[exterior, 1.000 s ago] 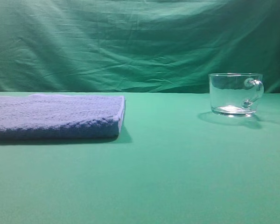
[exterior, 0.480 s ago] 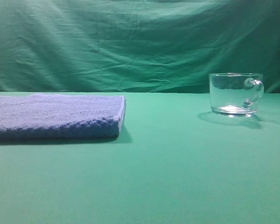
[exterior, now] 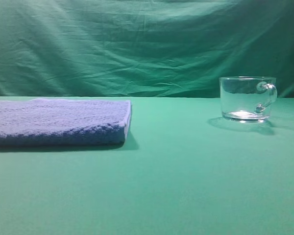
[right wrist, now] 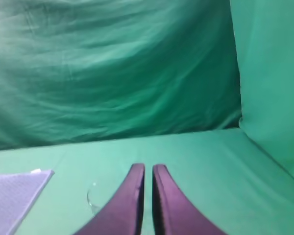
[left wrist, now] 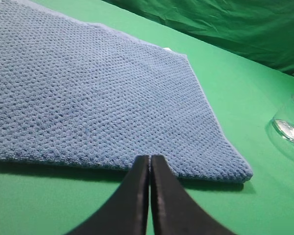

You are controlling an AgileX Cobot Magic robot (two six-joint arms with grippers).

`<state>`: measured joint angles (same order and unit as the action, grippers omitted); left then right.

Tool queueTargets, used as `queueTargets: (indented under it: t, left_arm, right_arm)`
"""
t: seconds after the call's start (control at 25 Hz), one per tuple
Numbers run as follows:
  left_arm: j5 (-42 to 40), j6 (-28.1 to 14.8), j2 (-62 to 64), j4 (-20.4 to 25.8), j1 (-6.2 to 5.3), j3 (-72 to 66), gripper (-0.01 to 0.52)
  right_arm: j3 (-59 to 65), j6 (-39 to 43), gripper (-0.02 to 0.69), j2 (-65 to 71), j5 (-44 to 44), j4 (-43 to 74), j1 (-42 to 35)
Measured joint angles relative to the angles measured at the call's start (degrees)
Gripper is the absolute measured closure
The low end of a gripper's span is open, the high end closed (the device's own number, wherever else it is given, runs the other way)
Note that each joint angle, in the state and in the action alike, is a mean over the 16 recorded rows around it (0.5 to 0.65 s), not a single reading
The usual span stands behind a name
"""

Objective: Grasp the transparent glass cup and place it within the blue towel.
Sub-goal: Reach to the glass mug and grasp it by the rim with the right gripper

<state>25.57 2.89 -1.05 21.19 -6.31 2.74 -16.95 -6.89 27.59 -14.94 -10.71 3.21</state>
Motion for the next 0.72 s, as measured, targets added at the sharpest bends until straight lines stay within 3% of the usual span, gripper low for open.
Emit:
queueTargets:
  t: [0.28, 0.72]
  left_arm:
    - [0.0, 0.0, 0.0, 0.0, 0.0, 0.0, 0.514]
    - [0.0, 0.0, 0.0, 0.0, 0.0, 0.0, 0.514]
  right_arm:
    - [-6.2, -2.0, 0.627, 15.1, -4.0, -0.1, 0.0]
    - [-25.3, -5.0, 0.661, 38.7, -17.7, 1.0, 4.5]
